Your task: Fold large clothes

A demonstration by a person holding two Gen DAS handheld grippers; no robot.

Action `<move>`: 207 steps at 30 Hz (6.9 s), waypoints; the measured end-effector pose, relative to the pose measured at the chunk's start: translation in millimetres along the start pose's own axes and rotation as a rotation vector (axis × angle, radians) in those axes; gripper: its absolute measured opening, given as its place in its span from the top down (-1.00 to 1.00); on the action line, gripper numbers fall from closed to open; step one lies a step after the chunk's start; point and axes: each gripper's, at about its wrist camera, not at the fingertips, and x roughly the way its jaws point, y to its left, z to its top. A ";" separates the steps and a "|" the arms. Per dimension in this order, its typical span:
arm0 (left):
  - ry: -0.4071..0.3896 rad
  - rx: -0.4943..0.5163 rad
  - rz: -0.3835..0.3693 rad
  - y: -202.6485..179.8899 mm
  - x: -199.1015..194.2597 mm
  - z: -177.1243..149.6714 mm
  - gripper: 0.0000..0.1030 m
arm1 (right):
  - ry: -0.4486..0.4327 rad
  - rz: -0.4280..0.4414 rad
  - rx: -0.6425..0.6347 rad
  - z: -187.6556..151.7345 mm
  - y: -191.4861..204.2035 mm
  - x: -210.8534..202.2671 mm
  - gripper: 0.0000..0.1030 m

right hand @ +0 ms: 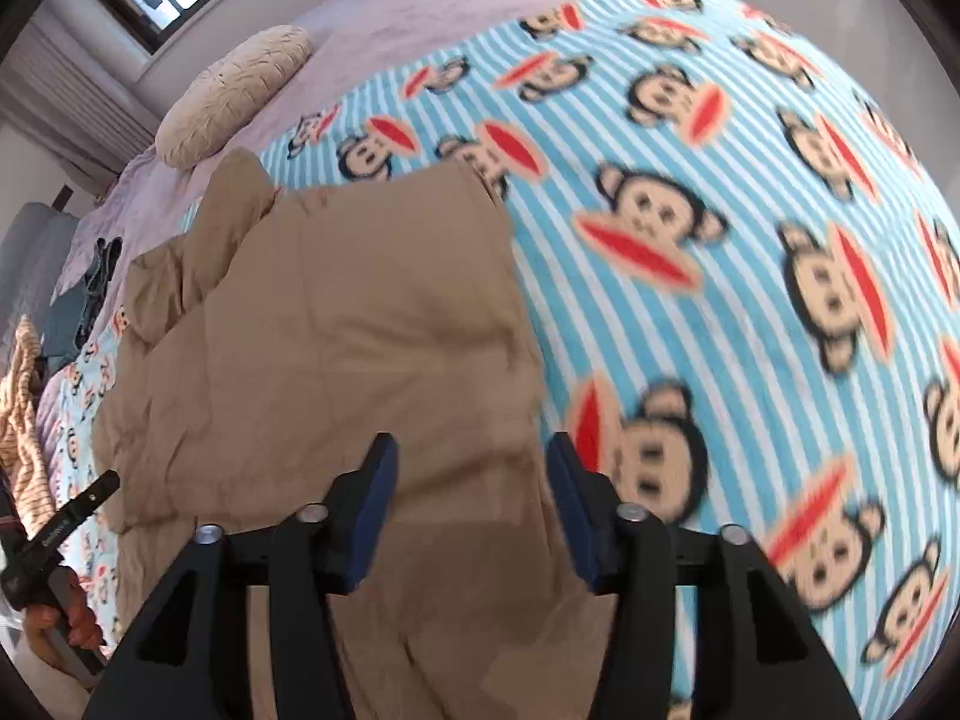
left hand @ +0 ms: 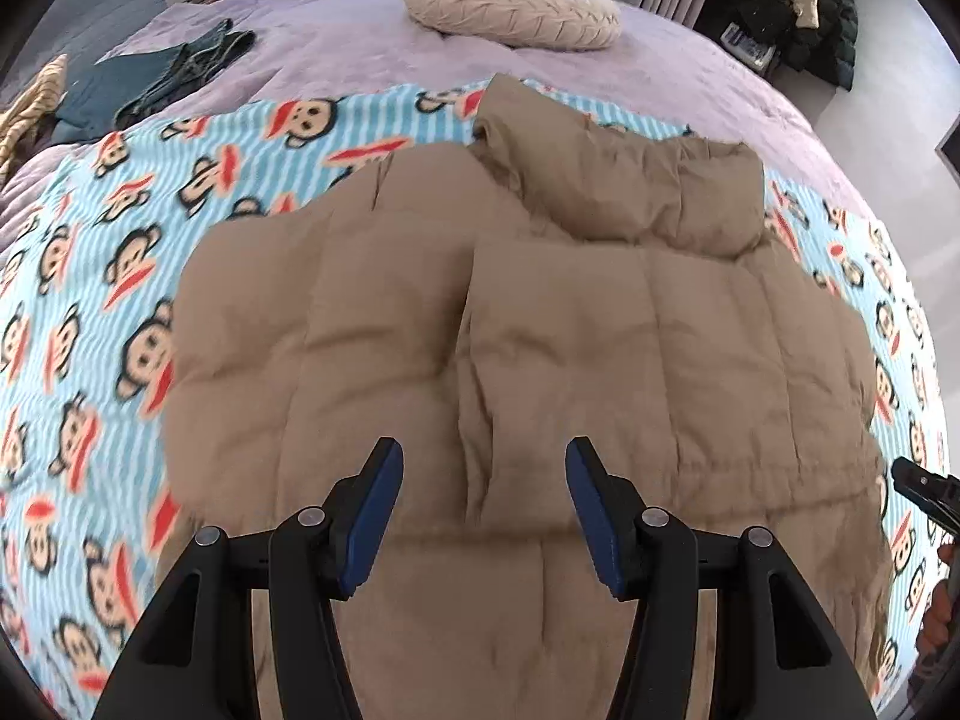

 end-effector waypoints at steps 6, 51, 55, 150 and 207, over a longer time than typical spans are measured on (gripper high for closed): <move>0.035 0.024 0.033 -17.4 -15.6 -31.8 -0.13 | 0.062 0.034 0.007 -30.3 -10.3 -7.9 -0.52; 0.146 -0.181 0.098 109.7 -125.3 -245.7 -1.00 | 0.036 0.184 0.338 -230.6 -31.6 -89.6 -0.72; 0.177 -0.290 -0.012 140.9 -128.0 -270.1 -1.00 | 0.095 0.238 0.419 -247.5 -44.8 -85.7 -0.72; -0.234 0.034 -0.121 59.1 -8.6 121.4 -0.43 | -0.071 0.204 -0.041 122.8 121.0 32.4 0.58; -0.088 -0.099 0.043 102.7 0.1 48.3 -0.82 | -0.099 0.068 0.020 61.2 73.7 8.7 -0.50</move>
